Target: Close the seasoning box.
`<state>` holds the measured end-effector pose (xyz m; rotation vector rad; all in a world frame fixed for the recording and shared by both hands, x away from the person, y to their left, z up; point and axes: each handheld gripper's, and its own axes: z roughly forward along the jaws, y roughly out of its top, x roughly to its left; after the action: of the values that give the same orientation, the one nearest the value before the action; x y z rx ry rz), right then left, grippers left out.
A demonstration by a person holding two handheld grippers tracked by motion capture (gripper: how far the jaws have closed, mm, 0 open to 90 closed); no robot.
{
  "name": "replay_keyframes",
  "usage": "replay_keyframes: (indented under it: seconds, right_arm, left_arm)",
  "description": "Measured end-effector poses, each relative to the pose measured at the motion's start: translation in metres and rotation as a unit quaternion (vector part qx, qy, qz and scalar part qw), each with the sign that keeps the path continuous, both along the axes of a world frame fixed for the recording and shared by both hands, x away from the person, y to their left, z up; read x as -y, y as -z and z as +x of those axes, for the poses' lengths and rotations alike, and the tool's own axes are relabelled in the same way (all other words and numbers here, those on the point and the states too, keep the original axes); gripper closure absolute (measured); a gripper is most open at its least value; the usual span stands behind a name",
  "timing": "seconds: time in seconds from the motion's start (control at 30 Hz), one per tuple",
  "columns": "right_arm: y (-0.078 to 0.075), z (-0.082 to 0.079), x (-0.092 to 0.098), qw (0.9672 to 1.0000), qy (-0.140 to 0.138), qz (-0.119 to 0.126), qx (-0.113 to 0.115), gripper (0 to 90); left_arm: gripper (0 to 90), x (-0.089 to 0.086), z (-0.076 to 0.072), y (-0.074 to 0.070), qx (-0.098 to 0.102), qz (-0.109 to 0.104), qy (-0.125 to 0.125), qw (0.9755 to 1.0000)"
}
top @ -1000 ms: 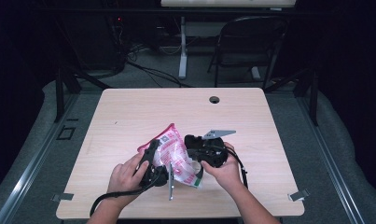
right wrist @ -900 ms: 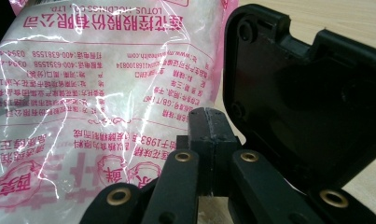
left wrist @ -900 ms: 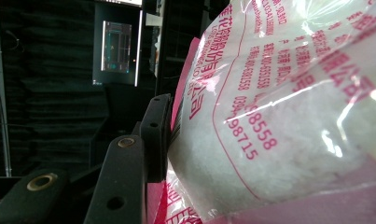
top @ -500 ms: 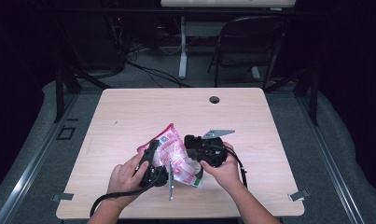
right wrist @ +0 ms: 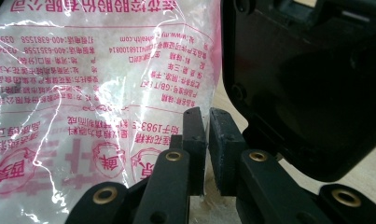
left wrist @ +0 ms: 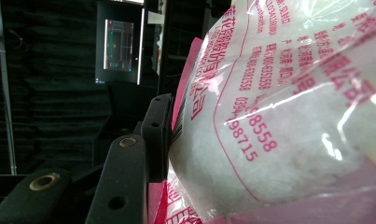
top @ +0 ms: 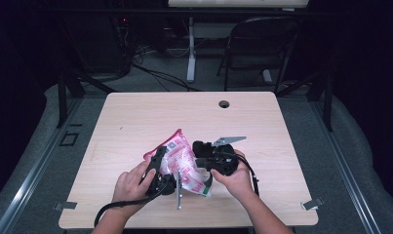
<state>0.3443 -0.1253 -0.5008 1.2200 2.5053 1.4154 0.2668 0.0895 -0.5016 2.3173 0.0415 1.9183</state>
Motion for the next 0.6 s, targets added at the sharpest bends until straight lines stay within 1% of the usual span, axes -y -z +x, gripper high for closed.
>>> replay_keyframes:
  seconds: [0.2, 0.27, 0.3, 0.4, 0.6]
  right_arm:
    - [0.0016, 0.0000, 0.0008, 1.0000, 0.001, -0.004, -0.006, 84.2]
    - [0.0028, 0.0005, 0.0010, 0.9999, 0.000, -0.001, -0.010, 86.2]
    - [0.0028, 0.0005, 0.0010, 0.9999, 0.000, -0.001, -0.010, 86.2]
    - [0.0038, 0.0006, 0.0015, 0.9999, -0.002, -0.008, -0.009, 90.0]
    - [0.0041, -0.0004, 0.0006, 0.9999, 0.001, -0.013, -0.003, 90.0]
  left_arm:
    - [61.4, 0.0007, -0.0002, -0.0005, -0.001, 0.001, -0.002, 1.0000]
    - [61.4, 0.0008, 0.0001, -0.0003, 0.000, 0.001, 0.000, 1.0000]
    - [61.4, 0.0009, 0.0001, -0.0003, 0.001, 0.000, 0.000, 1.0000]
    - [61.5, 0.0014, -0.0002, -0.0009, 0.000, 0.002, -0.001, 1.0000]
    - [61.5, 0.0020, -0.0003, -0.0016, 0.001, 0.003, 0.000, 1.0000]
